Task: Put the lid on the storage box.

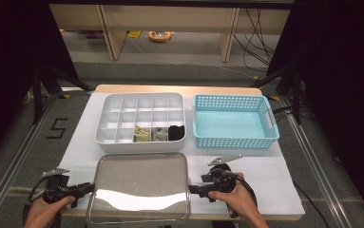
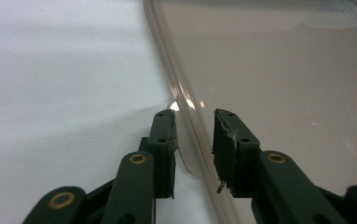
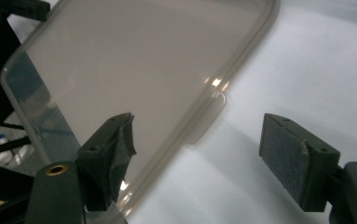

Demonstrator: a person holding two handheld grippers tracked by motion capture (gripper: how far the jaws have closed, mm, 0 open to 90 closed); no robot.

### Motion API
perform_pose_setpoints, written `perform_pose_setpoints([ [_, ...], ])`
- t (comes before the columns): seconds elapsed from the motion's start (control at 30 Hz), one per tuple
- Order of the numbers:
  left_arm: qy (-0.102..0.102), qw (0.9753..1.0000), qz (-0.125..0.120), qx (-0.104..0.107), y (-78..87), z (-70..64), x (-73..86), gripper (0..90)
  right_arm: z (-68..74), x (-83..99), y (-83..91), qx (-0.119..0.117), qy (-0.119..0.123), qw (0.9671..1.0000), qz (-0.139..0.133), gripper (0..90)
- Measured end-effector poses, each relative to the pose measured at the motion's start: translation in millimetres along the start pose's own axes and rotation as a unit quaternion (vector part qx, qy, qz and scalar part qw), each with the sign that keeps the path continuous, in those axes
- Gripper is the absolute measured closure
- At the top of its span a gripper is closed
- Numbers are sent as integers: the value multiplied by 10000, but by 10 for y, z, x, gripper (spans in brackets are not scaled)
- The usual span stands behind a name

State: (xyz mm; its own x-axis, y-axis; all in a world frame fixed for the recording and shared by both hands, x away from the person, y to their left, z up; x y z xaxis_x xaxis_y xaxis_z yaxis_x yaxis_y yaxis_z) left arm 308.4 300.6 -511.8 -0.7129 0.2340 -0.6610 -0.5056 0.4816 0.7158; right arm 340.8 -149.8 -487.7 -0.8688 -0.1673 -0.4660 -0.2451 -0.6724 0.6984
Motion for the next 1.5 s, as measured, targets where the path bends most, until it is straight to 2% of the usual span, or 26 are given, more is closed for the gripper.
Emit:
perform_pose_setpoints([
  [0.2,-10,10000,-6,-44,-2,-18,3,683,-21,-35,-73,-119,-300,9995,-63,319],
  [0.23,8,10000,-3,10,-5,-22,3,683,-30,-43,-80,-64,-312,9995,-70,337],
  [0.27,66,10000,-29,63,-13,-32,5,685,-33,-49,-88,-78,-344,9993,-81,344],
  [0.3,209,9996,-172,127,-42,-61,-2,688,-9,-53,-91,-110,-528,9985,-83,357],
  [0.33,76,9999,-54,118,-32,-58,4,688,-40,-70,-103,-82,-451,9989,-139,372],
  [0.37,15,10000,-38,70,-35,-69,-1,686,-41,-77,-110,17,-542,9984,-167,381],
  [0.4,-47,10000,-9,57,-32,-78,-1,683,-38,-81,-120,-46,-592,9981,-136,382],
  [0.43,-28,9999,-36,94,-40,-100,3,683,-32,-80,-124,59,-717,9974,-105,387],
  [0.5,-100,9999,-19,118,-39,-117,10,682,-61,-81,-143,-4,-766,9970,-81,403],
  [0.53,-108,9999,-1,118,-36,-124,14,681,-91,-83,-154,37,-692,9975,-119,407],
  [0.6,-14,9999,-63,134,-45,-151,15,682,-91,-69,-179,15,-907,9959,-61,421],
  [0.63,50,9997,-189,131,-61,-165,15,681,-119,-72,-179,95,-826,9965,-88,424],
  [0.67,84,9996,-165,193,-58,-169,18,682,-133,-69,-188,89,-838,9964,-84,438],
  [0.7,-21,9997,-27,252,-40,-154,32,682,-143,-73,-199,47,-848,9963,-112,437],
  [0.77,-49,9996,3,274,-35,-157,35,681,-144,-72,-194,114,-920,9956,-152,437],
  [0.8,54,9996,-76,283,-52,-189,31,681,-143,-70,-201,-4,-945,9954,-124,438],
  [0.83,-22,9996,-51,280,-48,-193,34,672,-139,-62,-200,-133,-1000,9948,-117,436],
  [0.9,-135,9995,23,276,-39,-192,39,666,-133,-49,-210,-53,-1230,9922,-188,434],
  [1.0,59,9995,-119,276,-55,-210,37,670,-142,-25,-203,-89,-1401,9897,-273,419],
  [1.03,56,9995,-123,280,-55,-209,39,670,-134,-7,-192,-243,-1443,9888,-307,419],
  [1.07,-104,9995,0,308,-38,-189,49,670,-142,3,-197,-149,-1501,9881,-313,419],
  [1.13,-95,9995,-16,302,-42,-191,48,669,-145,24,-189,-243,-1645,9853,-380,418],
  [1.3,8,9996,-161,247,-60,-224,43,660,-183,68,-182,-365,-1796,9817,-525,435],
  [1.4,24,9996,-172,244,-59,-225,46,657,-169,98,-151,-446,-2004,9774,-511,455],
  [1.47,-157,9995,-28,270,-39,-202,56,649,-175,109,-150,-476,-2040,9763,-535,471],
  [1.5,-154,9995,-15,263,-38,-206,54,646,-184,115,-149,-494,-2045,9762,-535,478],
])
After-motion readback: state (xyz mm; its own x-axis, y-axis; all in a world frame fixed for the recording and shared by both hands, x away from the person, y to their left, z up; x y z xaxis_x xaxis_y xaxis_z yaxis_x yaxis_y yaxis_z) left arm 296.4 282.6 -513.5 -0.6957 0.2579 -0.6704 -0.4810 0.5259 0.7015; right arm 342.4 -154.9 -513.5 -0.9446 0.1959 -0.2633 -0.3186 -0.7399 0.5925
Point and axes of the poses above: each handheld gripper's, and its own axes: y roughly backward along the jaws, x roughly out of its underside, z roughly to its left, the point moved 3 cm from there along -y, roughly forward along the jaws, and after that the axes turned 14 degrees about -y, right-handed, at the moved point
